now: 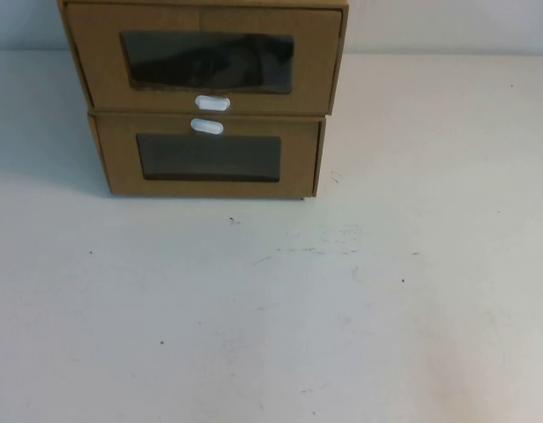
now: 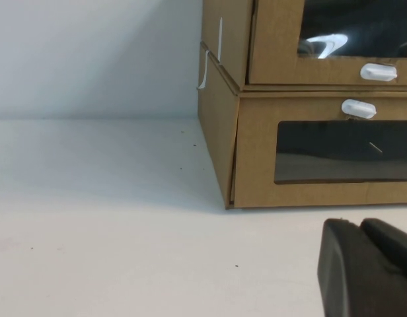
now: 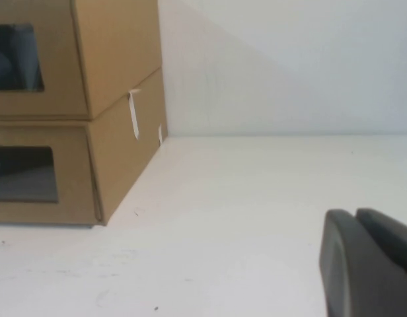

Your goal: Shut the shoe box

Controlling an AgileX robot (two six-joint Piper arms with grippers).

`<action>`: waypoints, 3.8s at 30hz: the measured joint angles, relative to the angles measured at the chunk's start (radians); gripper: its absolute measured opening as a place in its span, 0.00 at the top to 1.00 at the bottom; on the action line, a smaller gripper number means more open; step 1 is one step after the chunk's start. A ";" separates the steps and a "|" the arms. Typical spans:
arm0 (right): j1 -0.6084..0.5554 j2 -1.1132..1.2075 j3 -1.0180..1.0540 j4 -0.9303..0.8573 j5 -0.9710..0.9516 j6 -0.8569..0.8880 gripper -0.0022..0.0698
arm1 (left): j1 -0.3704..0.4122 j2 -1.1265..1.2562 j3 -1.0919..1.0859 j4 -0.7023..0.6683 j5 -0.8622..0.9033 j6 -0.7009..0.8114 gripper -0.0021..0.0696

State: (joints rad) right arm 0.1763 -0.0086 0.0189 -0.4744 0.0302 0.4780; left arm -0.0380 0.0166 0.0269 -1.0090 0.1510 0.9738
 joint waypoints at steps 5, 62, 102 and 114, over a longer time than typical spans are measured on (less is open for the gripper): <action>-0.002 0.000 0.008 0.004 -0.002 0.000 0.99 | 0.000 0.000 0.000 0.000 0.001 0.000 0.98; -0.110 -0.002 0.008 0.584 0.319 -0.575 0.99 | 0.000 0.000 0.000 0.092 -0.080 -0.040 0.98; -0.110 -0.005 0.008 0.590 0.319 -0.575 0.99 | -0.053 -0.028 0.000 0.962 0.230 -0.769 0.98; -0.110 -0.005 0.008 0.590 0.319 -0.575 0.99 | -0.053 -0.028 0.000 0.962 0.230 -0.769 0.98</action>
State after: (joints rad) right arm 0.0663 -0.0134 0.0268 0.1154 0.3495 -0.0975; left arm -0.0908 -0.0114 0.0269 -0.0474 0.3806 0.2045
